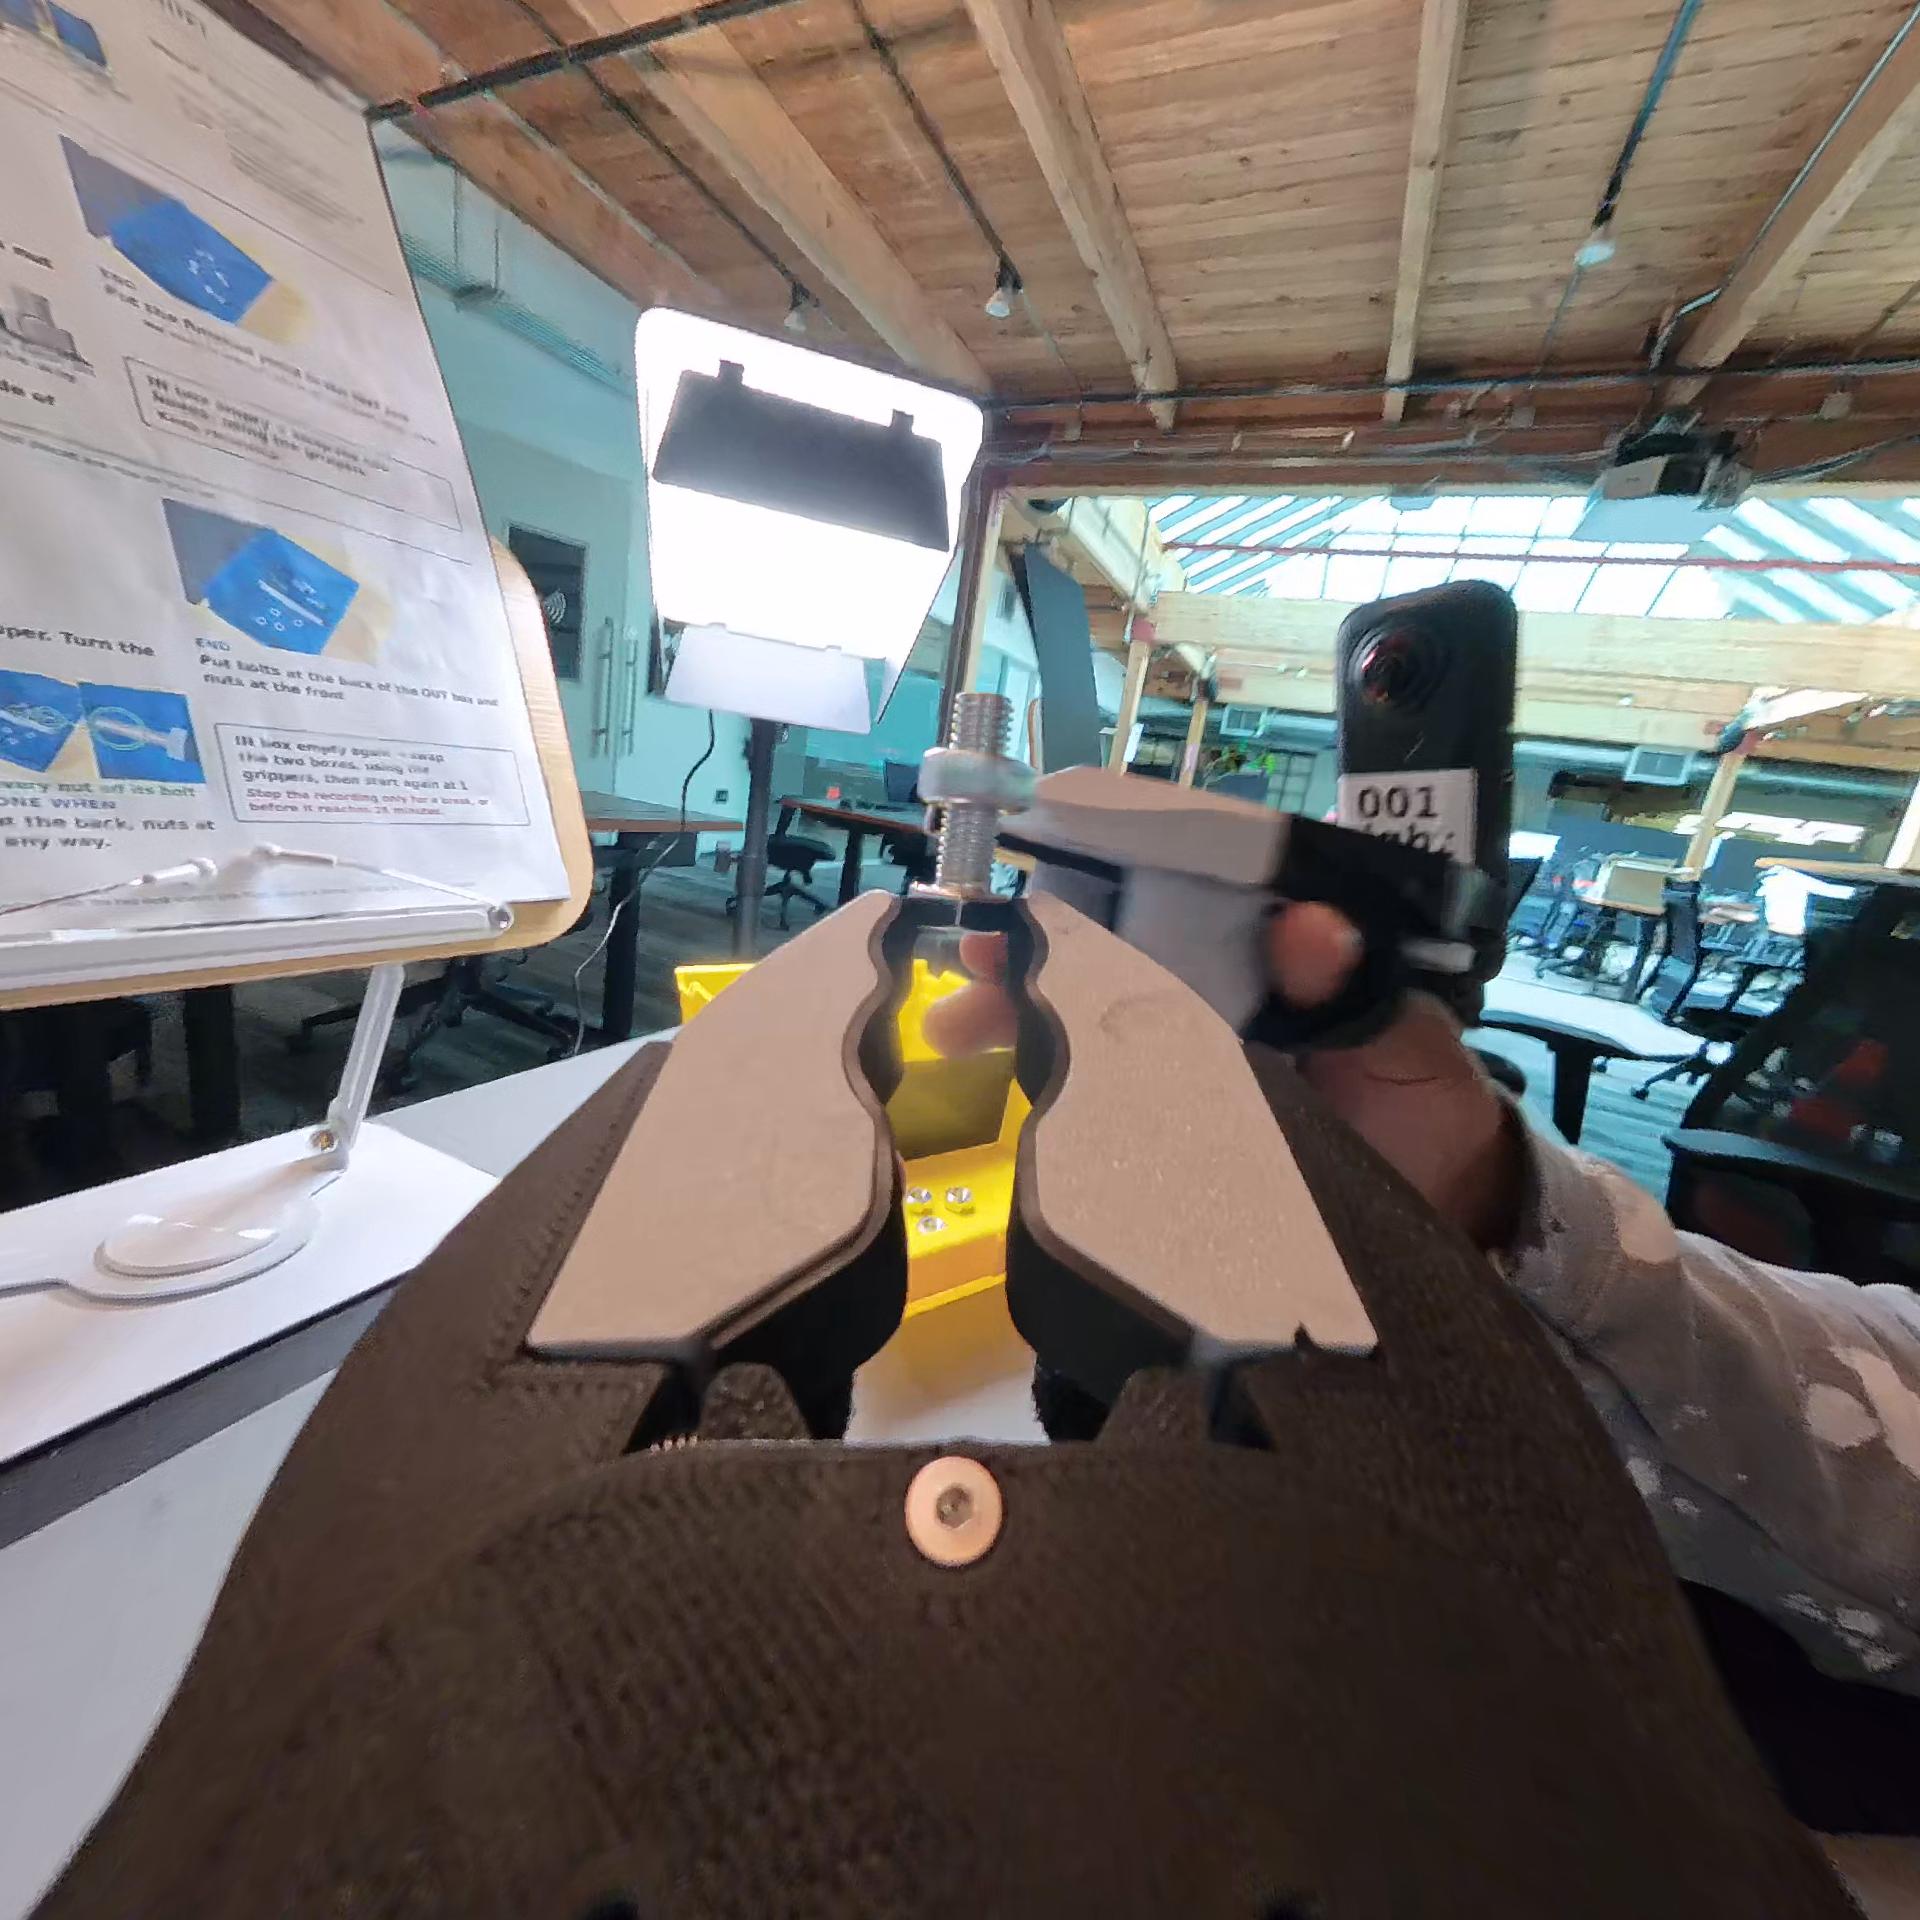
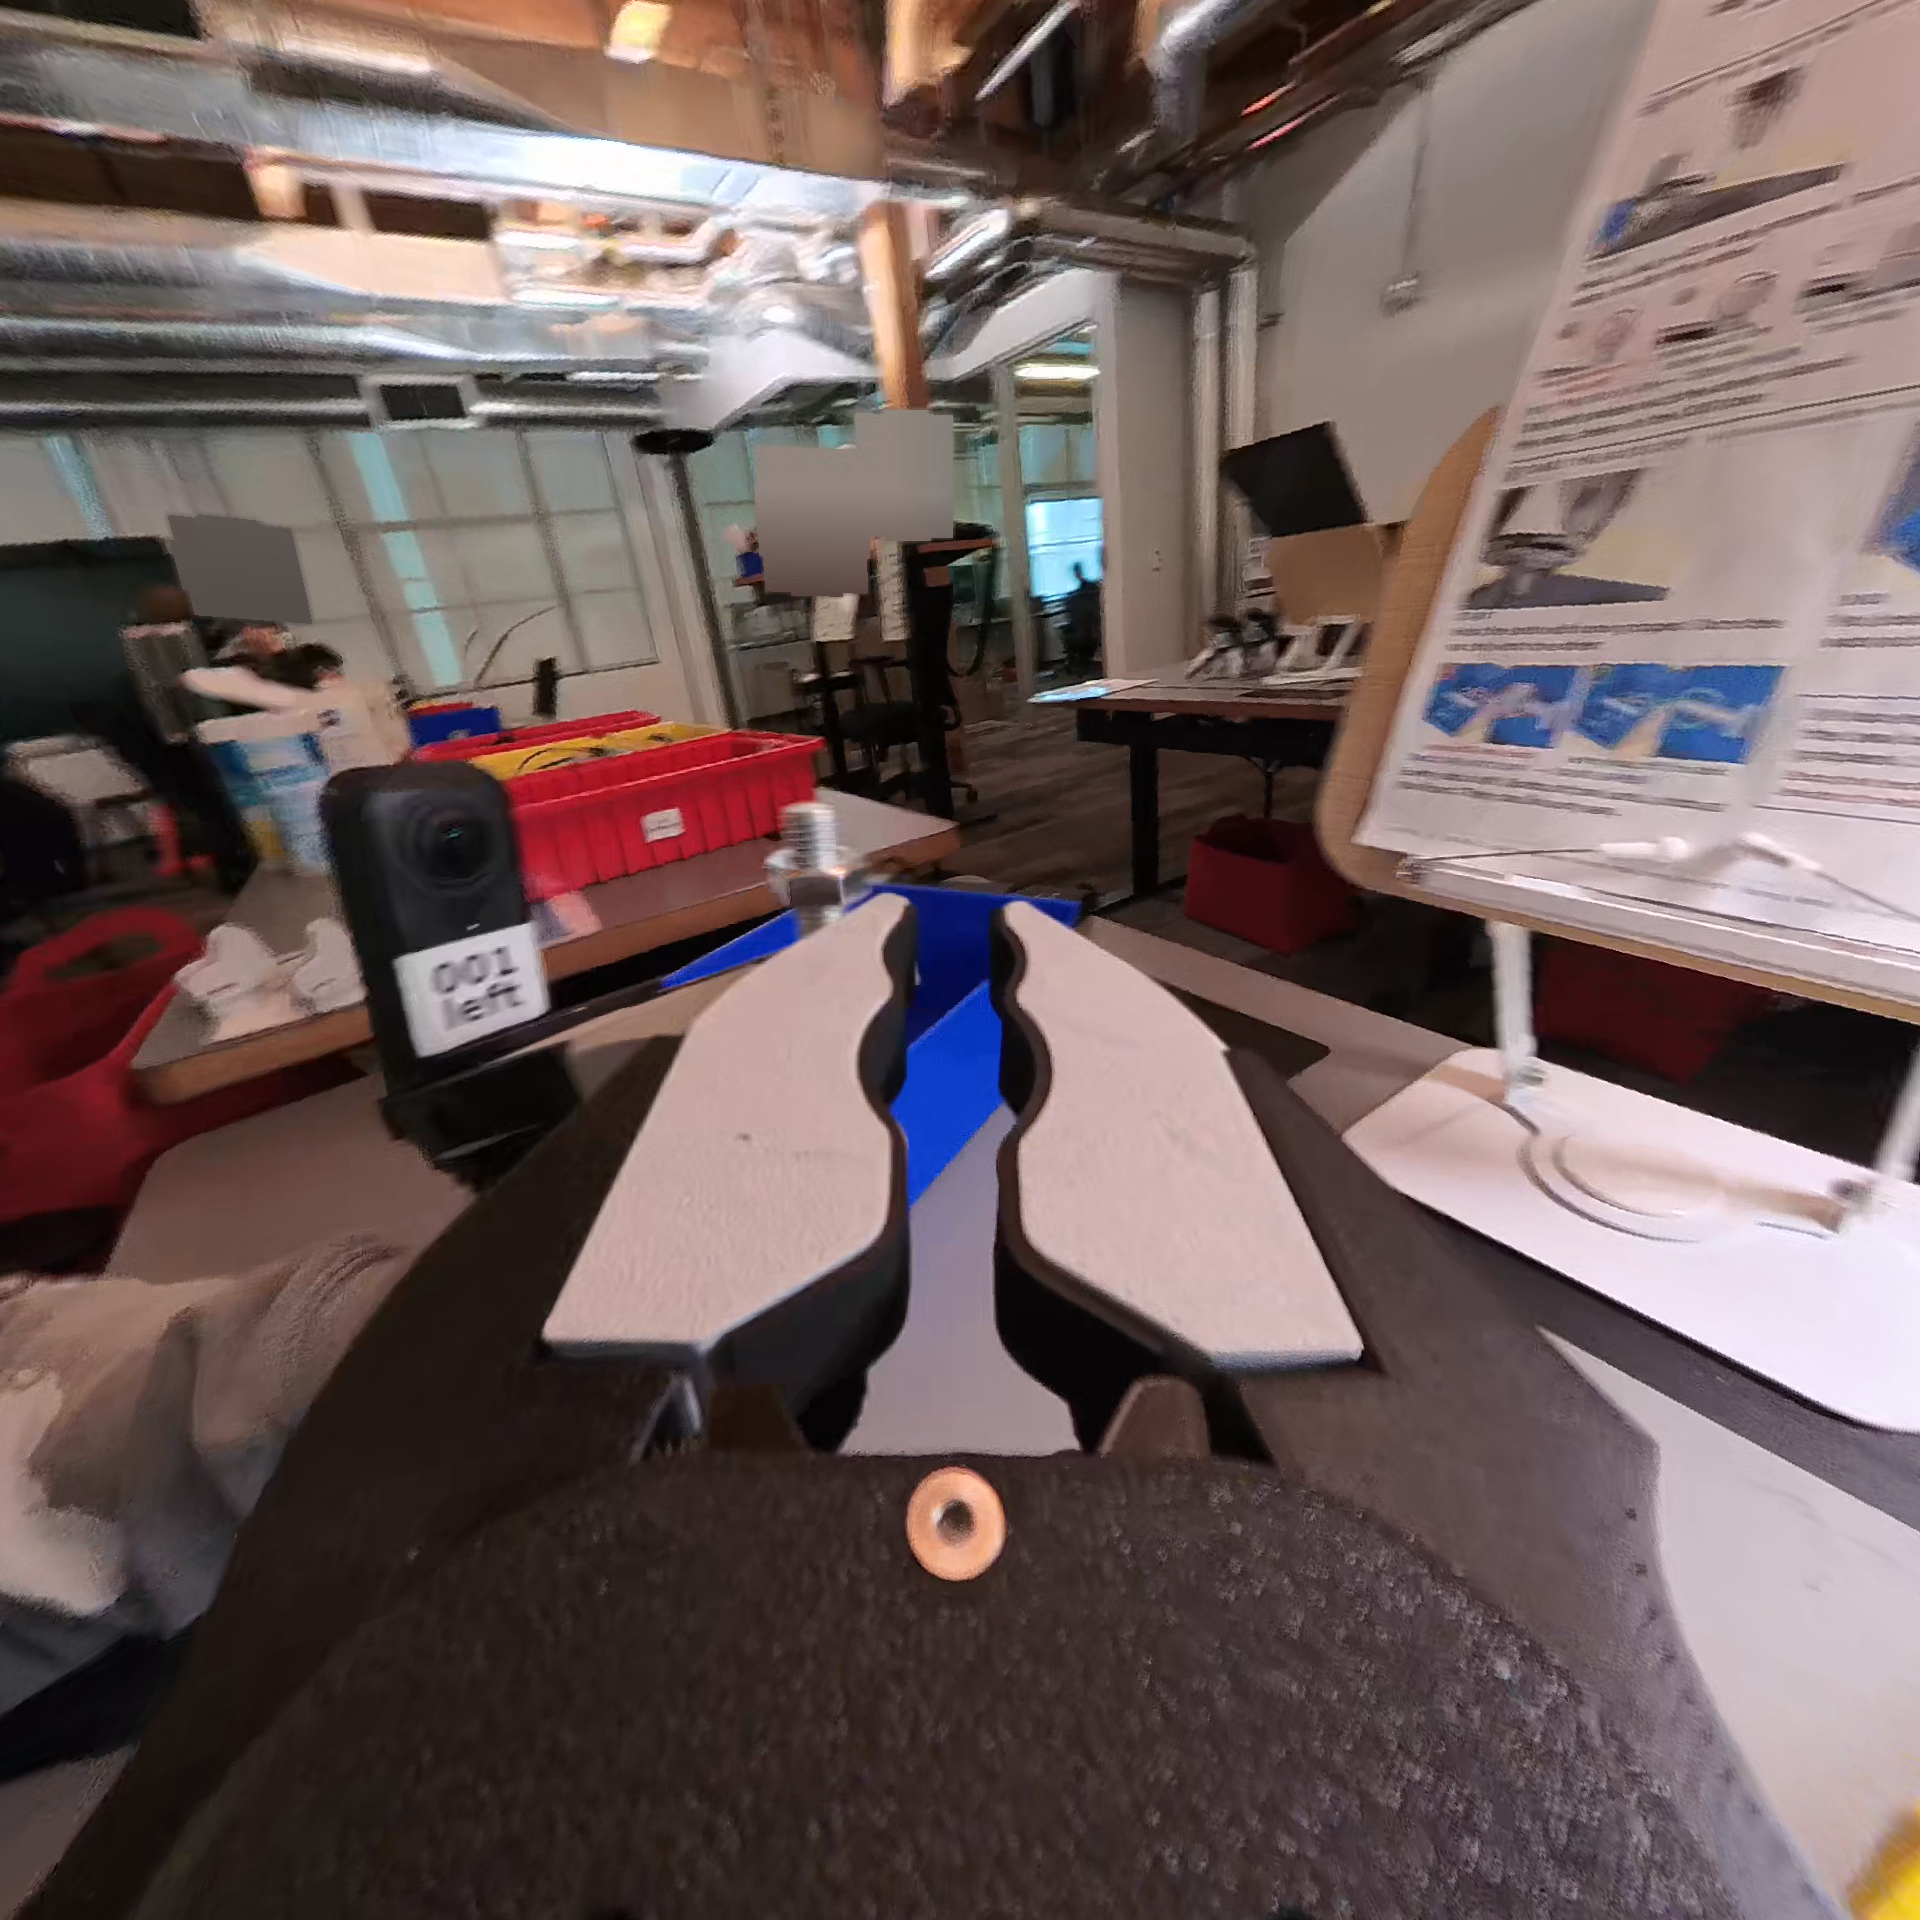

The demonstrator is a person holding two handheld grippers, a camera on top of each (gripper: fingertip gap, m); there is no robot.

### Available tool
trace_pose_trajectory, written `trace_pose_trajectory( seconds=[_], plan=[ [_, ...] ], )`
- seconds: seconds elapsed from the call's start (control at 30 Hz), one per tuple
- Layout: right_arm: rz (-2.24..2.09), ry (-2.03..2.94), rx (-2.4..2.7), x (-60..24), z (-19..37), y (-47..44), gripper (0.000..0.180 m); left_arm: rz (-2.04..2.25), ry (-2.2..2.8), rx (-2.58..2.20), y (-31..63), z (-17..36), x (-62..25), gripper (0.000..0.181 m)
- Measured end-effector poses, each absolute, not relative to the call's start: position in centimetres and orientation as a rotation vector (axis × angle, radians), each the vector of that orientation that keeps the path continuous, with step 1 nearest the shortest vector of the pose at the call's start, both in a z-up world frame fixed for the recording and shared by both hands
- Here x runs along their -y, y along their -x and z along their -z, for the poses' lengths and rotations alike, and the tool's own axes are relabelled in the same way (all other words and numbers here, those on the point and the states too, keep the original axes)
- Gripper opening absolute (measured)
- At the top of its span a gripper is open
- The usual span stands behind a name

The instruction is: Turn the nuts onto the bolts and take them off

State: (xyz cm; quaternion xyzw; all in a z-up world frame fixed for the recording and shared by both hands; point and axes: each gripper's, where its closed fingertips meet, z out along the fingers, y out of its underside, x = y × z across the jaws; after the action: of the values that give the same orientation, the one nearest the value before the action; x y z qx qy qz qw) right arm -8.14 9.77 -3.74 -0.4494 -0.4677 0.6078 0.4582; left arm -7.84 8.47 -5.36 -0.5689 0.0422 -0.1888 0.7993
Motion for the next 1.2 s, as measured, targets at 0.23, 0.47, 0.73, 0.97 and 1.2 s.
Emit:
trace_pose_trajectory(
  seconds=[0.23, 0.47, 0.73, 0.97, 1.2],
  plan=[
    [-1.528, 1.065, 1.175, -9.1, 3.4, 7.9, 0.029, 0.405, 1.232, -0.084, 8.1, 5.5, -8.6, 0.018],
    [-1.499, 1.112, 1.094, -10.7, 3.3, 7.8, 0.010, 0.435, 1.209, -0.073, 8.2, 5.1, -8.3, 0.018],
    [-1.536, 1.053, 1.186, -8.2, 3.3, 8.0, 0.030, 0.424, 1.245, -0.095, 7.4, 6.0, -8.8, 0.018],
    [-1.511, 1.084, 1.103, -10.5, 2.8, 7.5, 0.014, 0.428, 1.213, -0.079, 8.2, 5.1, -8.3, 0.018],
    [-1.557, 1.043, 1.181, -8.1, 3.2, 7.9, 0.028, 0.440, 1.231, -0.087, 7.5, 5.8, -8.7, 0.018]
  ],
)
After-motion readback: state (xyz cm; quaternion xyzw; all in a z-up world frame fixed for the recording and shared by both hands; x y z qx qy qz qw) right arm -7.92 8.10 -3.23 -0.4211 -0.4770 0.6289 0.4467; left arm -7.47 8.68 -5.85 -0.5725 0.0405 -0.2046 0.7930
